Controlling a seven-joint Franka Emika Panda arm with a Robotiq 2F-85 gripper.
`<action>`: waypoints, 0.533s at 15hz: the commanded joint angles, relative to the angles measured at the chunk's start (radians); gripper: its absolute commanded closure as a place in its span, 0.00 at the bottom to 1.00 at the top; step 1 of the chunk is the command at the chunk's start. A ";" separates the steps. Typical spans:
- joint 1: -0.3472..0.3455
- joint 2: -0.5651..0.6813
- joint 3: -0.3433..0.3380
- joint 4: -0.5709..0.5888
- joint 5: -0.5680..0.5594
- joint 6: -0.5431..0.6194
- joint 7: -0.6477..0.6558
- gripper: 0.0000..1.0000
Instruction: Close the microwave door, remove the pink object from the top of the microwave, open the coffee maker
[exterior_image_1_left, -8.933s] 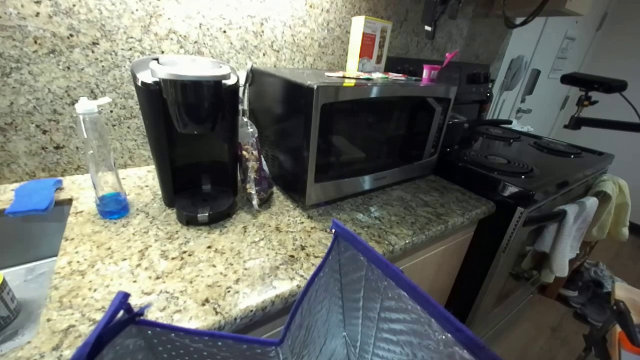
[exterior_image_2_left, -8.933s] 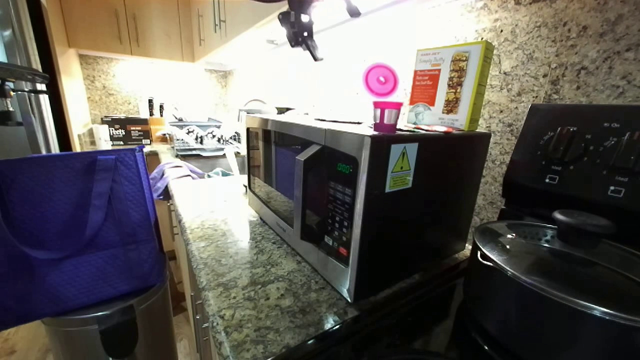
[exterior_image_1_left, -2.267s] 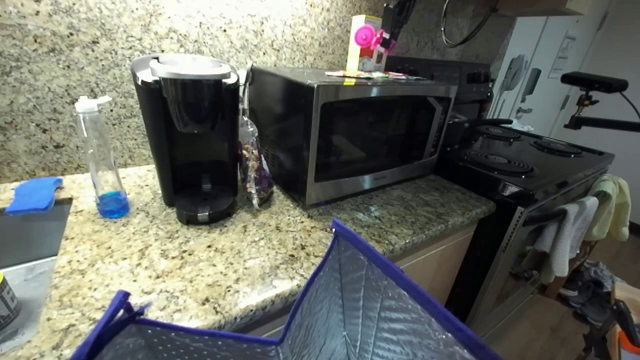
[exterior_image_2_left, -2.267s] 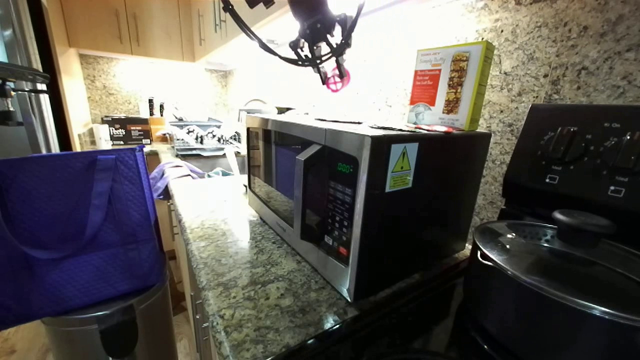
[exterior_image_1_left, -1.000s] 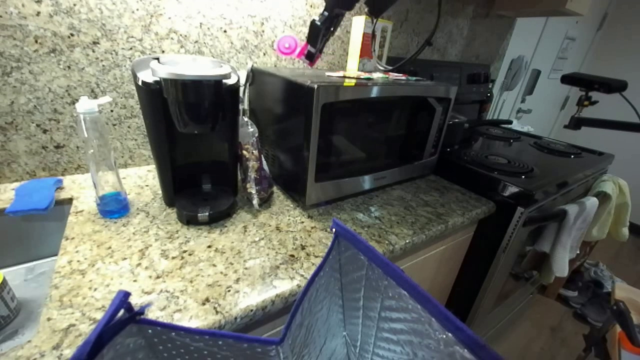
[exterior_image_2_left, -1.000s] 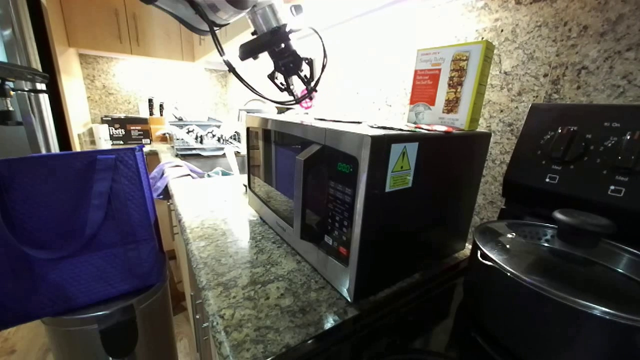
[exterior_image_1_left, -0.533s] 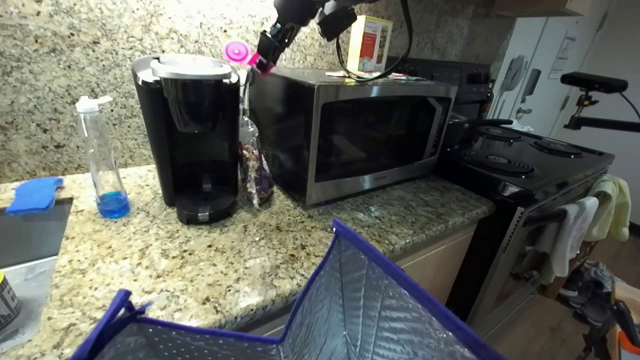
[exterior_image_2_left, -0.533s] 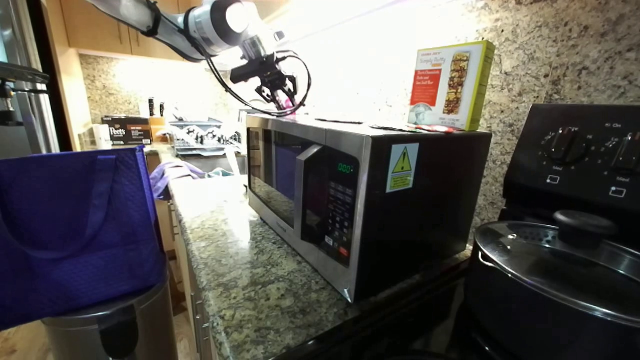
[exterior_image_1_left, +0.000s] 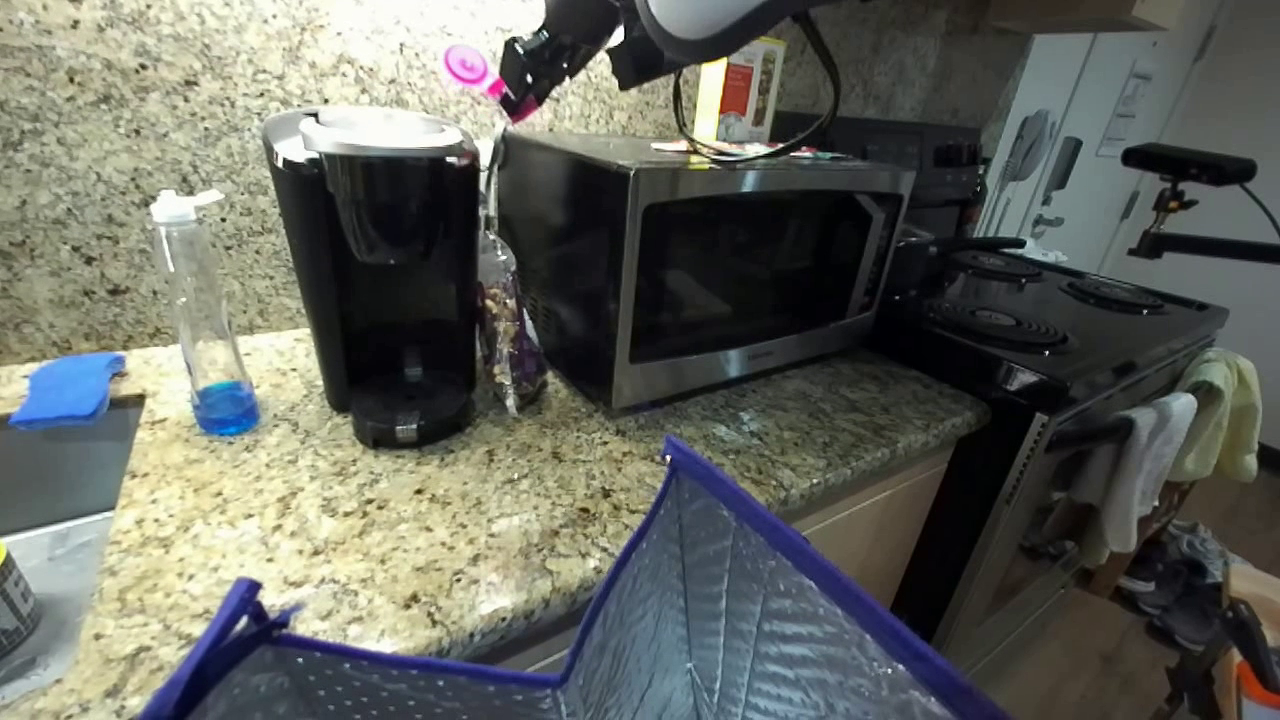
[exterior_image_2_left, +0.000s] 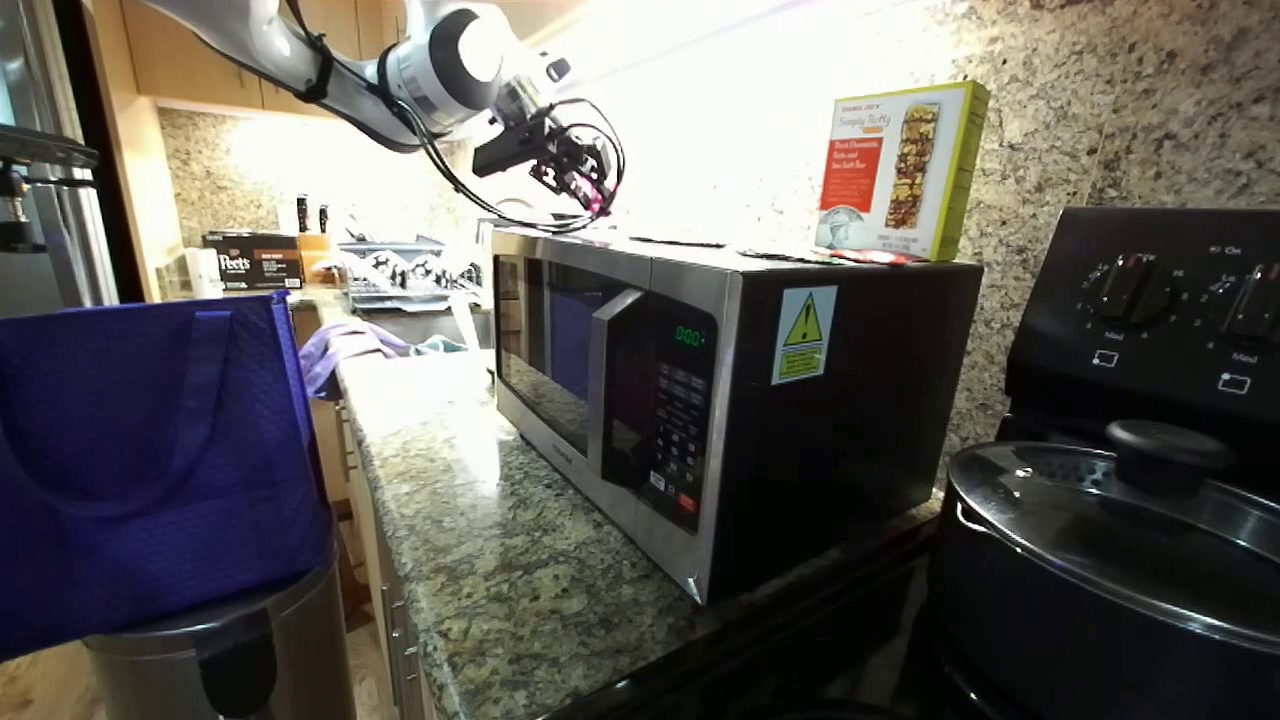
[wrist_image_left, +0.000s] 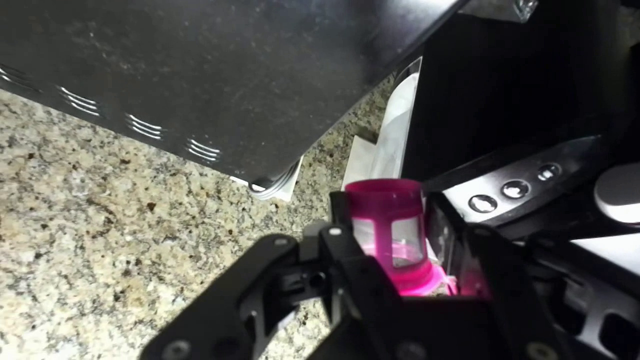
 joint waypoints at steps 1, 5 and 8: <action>0.064 -0.028 -0.108 -0.092 -0.063 0.059 0.212 0.84; 0.148 -0.076 -0.230 -0.229 -0.096 0.061 0.487 0.84; 0.241 -0.104 -0.348 -0.316 -0.140 0.103 0.699 0.84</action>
